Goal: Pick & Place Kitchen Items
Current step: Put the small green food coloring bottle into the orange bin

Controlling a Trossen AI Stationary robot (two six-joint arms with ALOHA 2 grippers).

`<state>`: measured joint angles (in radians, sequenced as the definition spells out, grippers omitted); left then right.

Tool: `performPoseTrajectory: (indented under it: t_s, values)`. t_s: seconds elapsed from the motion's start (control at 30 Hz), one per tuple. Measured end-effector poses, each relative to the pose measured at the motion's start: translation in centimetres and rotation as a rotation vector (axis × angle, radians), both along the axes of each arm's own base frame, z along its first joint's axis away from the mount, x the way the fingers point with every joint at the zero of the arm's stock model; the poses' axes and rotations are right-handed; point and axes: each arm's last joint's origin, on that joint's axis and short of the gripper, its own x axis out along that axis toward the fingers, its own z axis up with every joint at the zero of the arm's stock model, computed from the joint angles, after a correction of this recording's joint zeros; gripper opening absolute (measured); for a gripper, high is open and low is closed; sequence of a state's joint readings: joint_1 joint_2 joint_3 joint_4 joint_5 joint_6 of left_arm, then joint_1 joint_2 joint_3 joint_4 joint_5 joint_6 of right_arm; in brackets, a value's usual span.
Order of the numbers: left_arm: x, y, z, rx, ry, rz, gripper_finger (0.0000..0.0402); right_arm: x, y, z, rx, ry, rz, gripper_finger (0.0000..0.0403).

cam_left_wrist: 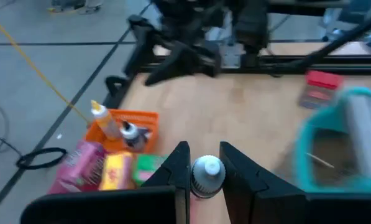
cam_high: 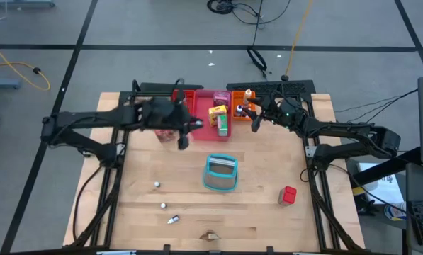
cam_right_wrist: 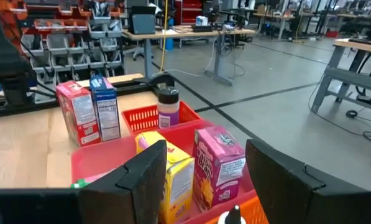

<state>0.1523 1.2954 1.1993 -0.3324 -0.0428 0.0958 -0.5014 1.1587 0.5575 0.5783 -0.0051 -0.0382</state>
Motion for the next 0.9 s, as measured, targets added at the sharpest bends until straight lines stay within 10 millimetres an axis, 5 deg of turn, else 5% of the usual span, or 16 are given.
performPoseTrajectory:
  t_s: [0.37,0.9]
  values:
    - [6.7,6.3,-0.9,0.011,0.054,-0.085,0.0047,0.9,1.7,1.0,-0.057,-0.093,0.079,0.0211]
    - [11.6,8.2,-0.8,0.050,-0.022,-0.191,0.0047,1.2,2.4,1.5,-0.091,-0.130,0.115,0.0210]
